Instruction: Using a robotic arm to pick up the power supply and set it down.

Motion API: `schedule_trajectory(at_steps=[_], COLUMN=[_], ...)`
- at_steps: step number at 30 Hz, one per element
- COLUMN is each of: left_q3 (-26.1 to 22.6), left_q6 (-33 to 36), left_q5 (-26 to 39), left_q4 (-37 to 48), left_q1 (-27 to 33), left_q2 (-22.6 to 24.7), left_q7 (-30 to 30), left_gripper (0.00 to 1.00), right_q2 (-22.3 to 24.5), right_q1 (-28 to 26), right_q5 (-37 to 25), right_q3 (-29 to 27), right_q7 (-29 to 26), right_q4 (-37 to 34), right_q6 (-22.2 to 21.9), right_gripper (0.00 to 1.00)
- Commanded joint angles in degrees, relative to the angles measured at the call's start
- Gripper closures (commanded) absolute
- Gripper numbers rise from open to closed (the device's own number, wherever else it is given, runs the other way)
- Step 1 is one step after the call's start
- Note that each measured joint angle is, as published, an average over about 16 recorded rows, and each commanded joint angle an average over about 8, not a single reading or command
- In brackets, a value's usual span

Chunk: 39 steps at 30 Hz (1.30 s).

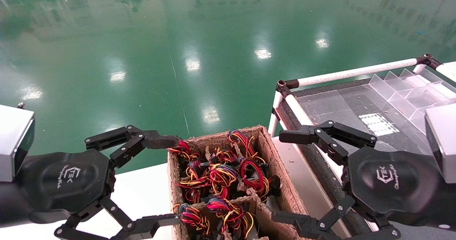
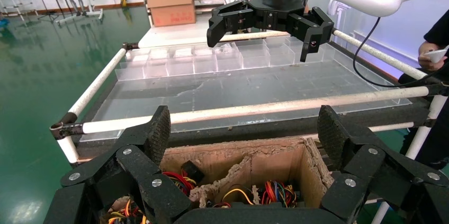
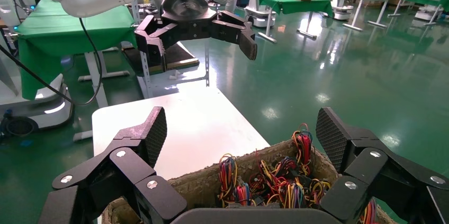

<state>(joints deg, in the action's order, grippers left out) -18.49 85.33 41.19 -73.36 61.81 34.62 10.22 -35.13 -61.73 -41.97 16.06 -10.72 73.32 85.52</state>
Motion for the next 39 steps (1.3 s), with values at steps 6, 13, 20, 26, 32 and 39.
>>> schedule_trajectory(at_steps=[6, 13, 20, 26, 32, 39], left_q3=[0.0, 0.0, 0.0, 0.0, 0.0, 0.0], left_q6=[0.0, 0.0, 0.0, 0.0, 0.0, 0.0], left_q5=[0.0, 0.0, 0.0, 0.0, 0.0, 0.0], left_q4=[0.0, 0.0, 0.0, 0.0, 0.0, 0.0], left_q1=[0.0, 0.0, 0.0, 0.0, 0.0, 0.0], left_q2=[0.0, 0.0, 0.0, 0.0, 0.0, 0.0], left_q7=[0.0, 0.0, 0.0, 0.0, 0.0, 0.0], left_gripper=[0.11, 0.98, 1.0, 1.0, 1.0, 1.0], right_q2=[0.0, 0.0, 0.0, 0.0, 0.0, 0.0], right_q1=[0.0, 0.0, 0.0, 0.0, 0.0, 0.0], right_q5=[0.0, 0.0, 0.0, 0.0, 0.0, 0.0], right_q3=[0.0, 0.0, 0.0, 0.0, 0.0, 0.0], right_q7=[0.0, 0.0, 0.0, 0.0, 0.0, 0.0], right_q4=[0.0, 0.0, 0.0, 0.0, 0.0, 0.0], right_q6=[0.0, 0.0, 0.0, 0.0, 0.0, 0.0], right_gripper=[0.0, 0.0, 0.0, 0.0, 0.0, 0.0])
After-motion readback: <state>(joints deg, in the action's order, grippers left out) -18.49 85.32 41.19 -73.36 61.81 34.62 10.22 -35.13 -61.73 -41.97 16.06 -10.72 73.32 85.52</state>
